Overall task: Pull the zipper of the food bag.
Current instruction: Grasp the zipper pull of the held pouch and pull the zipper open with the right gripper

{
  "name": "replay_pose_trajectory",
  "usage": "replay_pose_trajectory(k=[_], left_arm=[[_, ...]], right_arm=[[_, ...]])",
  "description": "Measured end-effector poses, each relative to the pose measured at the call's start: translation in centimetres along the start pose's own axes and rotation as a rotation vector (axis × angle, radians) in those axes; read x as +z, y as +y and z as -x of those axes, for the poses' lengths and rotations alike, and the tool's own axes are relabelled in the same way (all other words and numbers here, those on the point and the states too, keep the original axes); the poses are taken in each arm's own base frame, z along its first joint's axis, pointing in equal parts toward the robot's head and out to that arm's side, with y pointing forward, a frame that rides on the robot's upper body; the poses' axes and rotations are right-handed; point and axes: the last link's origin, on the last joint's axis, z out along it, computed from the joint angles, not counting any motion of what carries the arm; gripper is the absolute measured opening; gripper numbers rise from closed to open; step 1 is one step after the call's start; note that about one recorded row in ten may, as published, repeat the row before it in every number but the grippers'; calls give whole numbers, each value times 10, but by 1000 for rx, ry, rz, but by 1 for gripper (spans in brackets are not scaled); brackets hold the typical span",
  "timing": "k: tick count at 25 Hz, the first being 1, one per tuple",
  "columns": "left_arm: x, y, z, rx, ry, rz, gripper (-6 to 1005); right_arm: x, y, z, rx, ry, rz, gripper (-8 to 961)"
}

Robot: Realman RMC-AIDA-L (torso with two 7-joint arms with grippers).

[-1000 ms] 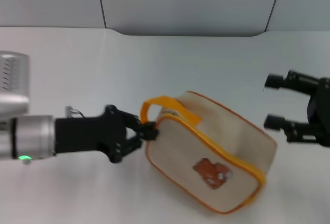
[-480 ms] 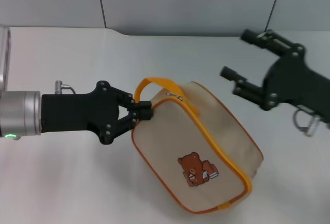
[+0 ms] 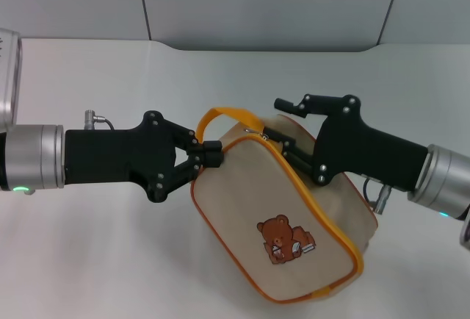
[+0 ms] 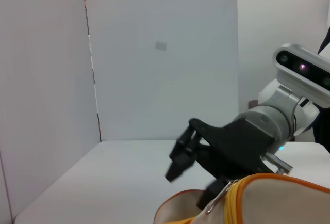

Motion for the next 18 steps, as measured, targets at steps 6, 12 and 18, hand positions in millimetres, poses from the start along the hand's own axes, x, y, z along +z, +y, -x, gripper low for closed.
replay_pose_trajectory(k=[6, 12, 18], left_arm=[[1, -2, -2, 3, -1, 0, 55], [3, -3, -3, 2, -2, 0, 52], [-1, -2, 0, -10, 2, -16, 49]], right_arm=[[4, 7, 1, -9, -2, 63, 332], [6, 13, 2, -6, -11, 97, 333], [0, 14, 6, -14, -41, 84, 333]])
